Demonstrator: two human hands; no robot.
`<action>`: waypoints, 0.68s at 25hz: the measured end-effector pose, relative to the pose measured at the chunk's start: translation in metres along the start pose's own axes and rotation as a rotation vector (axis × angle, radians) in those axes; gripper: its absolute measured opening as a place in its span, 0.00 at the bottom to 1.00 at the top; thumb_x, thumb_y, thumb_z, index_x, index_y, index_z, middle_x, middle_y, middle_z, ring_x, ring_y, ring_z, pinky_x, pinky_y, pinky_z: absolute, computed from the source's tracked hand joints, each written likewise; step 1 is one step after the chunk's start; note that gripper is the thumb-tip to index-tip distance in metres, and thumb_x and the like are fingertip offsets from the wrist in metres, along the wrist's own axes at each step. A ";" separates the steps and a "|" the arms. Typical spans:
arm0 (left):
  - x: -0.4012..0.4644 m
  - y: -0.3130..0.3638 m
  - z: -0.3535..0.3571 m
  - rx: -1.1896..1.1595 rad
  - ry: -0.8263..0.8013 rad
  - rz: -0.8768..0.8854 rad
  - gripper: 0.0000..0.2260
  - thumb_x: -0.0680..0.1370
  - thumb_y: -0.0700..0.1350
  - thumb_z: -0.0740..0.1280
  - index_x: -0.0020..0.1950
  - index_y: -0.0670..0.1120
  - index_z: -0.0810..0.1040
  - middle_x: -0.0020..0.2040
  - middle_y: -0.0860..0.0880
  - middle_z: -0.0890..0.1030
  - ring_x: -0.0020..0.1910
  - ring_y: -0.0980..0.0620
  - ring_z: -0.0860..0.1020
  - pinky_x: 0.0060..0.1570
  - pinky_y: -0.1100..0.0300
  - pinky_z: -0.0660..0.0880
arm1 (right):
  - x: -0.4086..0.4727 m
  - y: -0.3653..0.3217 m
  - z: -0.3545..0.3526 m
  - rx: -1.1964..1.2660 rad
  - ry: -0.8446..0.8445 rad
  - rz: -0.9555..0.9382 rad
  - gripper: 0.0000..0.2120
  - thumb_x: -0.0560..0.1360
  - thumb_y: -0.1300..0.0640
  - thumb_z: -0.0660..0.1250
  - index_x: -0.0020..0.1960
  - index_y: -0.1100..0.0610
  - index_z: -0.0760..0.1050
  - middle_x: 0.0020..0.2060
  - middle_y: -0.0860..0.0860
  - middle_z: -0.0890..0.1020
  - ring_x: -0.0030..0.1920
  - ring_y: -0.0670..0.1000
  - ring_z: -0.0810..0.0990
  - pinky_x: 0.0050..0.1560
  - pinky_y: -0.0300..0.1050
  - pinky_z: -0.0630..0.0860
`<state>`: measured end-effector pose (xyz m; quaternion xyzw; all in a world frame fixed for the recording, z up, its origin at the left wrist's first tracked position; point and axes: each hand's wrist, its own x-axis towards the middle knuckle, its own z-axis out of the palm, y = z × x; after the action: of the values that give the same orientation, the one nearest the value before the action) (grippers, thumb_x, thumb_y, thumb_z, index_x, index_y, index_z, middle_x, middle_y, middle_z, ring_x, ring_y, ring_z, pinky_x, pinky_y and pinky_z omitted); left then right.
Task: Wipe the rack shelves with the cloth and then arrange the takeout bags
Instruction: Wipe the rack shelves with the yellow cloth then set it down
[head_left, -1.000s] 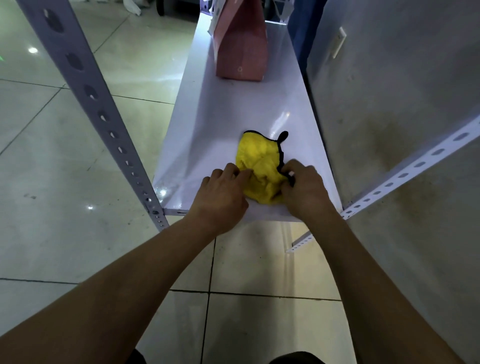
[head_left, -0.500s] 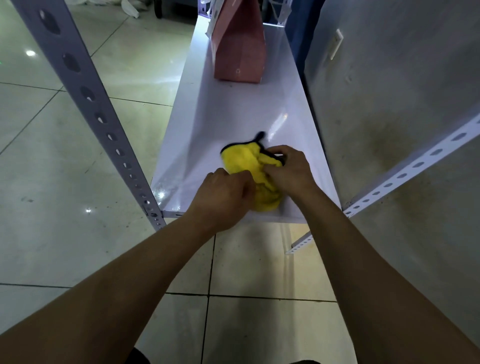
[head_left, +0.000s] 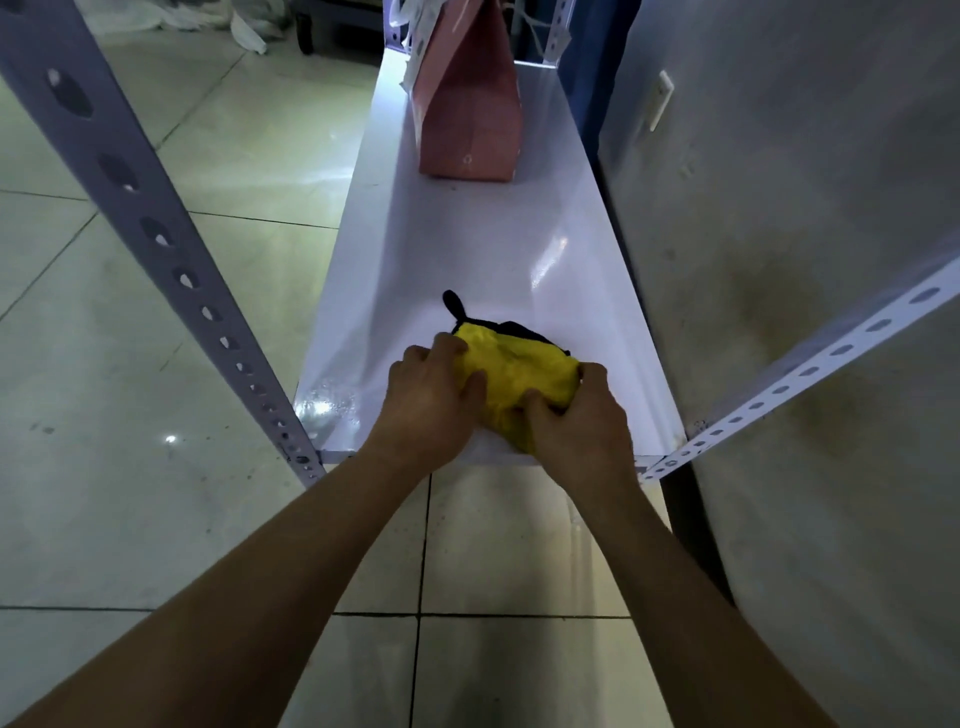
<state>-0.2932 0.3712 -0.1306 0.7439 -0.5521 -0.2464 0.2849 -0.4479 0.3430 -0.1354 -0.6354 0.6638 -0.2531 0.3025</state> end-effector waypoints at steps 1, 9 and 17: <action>-0.002 -0.001 -0.003 -0.076 0.008 -0.054 0.20 0.81 0.47 0.64 0.72 0.44 0.69 0.62 0.38 0.76 0.61 0.39 0.74 0.57 0.52 0.71 | 0.002 -0.003 -0.002 0.092 -0.019 0.024 0.22 0.76 0.52 0.69 0.67 0.55 0.69 0.50 0.48 0.76 0.47 0.48 0.75 0.39 0.37 0.70; -0.122 0.043 -0.043 -0.454 0.052 -0.343 0.21 0.77 0.39 0.70 0.70 0.46 0.75 0.58 0.46 0.82 0.53 0.45 0.82 0.55 0.47 0.80 | -0.079 -0.022 -0.066 0.446 -0.097 0.099 0.15 0.77 0.62 0.66 0.63 0.53 0.76 0.47 0.45 0.81 0.41 0.33 0.79 0.34 0.24 0.72; -0.246 0.195 -0.164 -0.470 0.074 -0.422 0.21 0.76 0.40 0.72 0.68 0.49 0.76 0.56 0.50 0.81 0.51 0.52 0.82 0.44 0.65 0.76 | -0.181 -0.118 -0.228 0.574 -0.188 0.205 0.13 0.77 0.61 0.66 0.56 0.46 0.80 0.44 0.44 0.84 0.42 0.40 0.81 0.39 0.31 0.76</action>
<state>-0.3798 0.5884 0.1355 0.7643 -0.3029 -0.3935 0.4114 -0.5293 0.5053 0.1210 -0.4745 0.5949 -0.3384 0.5535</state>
